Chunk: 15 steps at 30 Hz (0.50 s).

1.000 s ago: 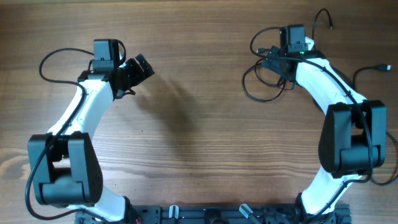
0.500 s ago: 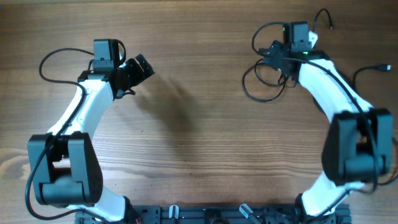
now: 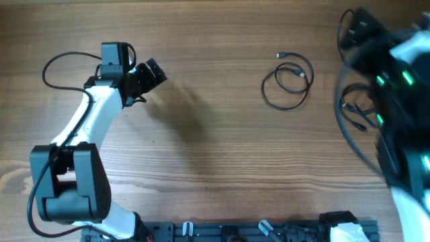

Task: Untangle cables

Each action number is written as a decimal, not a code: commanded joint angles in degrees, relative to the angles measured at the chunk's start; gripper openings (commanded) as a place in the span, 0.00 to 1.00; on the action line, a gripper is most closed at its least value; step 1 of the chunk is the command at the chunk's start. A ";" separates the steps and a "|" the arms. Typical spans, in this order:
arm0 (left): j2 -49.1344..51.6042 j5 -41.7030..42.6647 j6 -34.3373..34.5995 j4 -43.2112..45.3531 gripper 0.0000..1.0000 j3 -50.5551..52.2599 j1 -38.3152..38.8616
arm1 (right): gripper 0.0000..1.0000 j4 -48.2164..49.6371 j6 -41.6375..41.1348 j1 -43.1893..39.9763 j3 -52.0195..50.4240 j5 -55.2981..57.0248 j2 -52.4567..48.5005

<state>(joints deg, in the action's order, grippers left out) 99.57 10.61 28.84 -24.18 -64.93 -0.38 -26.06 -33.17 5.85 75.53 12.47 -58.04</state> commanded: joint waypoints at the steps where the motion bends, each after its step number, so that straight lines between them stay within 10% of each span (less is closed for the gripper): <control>1: 0.63 0.70 0.35 0.13 1.00 0.44 0.22 | 1.00 -0.76 -0.28 0.09 0.04 -0.09 5.99; 15: 0.63 0.70 0.35 0.13 1.00 0.44 0.22 | 1.00 -21.29 -0.28 0.09 0.04 -0.09 9.75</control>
<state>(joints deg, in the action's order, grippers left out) 99.57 10.59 28.84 -24.18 -64.93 -0.38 -42.37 -33.19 5.82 75.48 12.47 -47.09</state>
